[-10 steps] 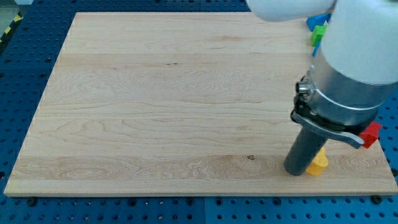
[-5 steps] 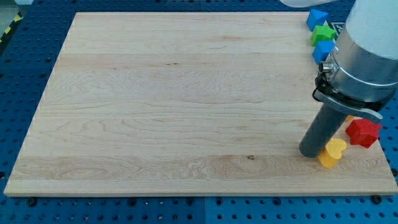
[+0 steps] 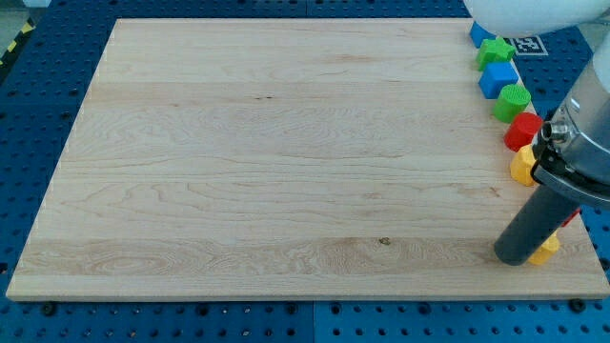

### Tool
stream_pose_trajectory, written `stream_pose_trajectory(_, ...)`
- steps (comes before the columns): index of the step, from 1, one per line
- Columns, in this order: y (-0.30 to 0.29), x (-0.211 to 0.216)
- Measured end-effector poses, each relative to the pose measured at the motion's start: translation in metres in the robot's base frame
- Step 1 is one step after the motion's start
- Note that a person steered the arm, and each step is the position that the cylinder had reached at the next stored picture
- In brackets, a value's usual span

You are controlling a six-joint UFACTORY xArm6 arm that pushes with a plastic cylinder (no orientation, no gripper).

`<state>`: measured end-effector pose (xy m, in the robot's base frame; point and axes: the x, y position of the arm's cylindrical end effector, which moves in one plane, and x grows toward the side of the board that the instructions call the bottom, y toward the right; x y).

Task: Place the yellow heart towards the bottom of red star

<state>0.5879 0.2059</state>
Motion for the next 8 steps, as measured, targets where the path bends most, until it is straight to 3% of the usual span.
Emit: stream_pose_trajectory(8, 0.018, -0.014)
